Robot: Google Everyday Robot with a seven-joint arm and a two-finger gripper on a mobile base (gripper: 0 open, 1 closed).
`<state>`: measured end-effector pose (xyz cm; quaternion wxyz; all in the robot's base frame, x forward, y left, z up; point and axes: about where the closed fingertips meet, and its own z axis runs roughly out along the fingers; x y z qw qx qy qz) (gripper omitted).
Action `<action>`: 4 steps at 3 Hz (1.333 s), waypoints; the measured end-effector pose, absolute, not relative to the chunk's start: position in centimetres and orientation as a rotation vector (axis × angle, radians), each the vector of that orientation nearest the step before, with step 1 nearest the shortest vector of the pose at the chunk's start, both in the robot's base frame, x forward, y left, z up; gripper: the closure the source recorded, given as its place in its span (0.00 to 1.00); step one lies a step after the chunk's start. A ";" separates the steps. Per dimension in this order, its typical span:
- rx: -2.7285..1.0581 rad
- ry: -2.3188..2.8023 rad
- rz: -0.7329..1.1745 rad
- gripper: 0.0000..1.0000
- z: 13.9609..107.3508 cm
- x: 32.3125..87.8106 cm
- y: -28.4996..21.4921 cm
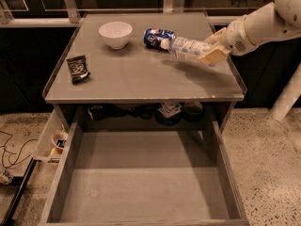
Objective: Pick blue plastic bottle from top drawer and place on counter
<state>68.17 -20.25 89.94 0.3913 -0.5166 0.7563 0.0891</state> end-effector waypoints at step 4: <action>-1.317 1.955 0.275 0.81 87.2 68.3 -19.9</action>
Offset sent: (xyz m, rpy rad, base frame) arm 0.0003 -0.0015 -0.0350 0.0078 0.0648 -0.0032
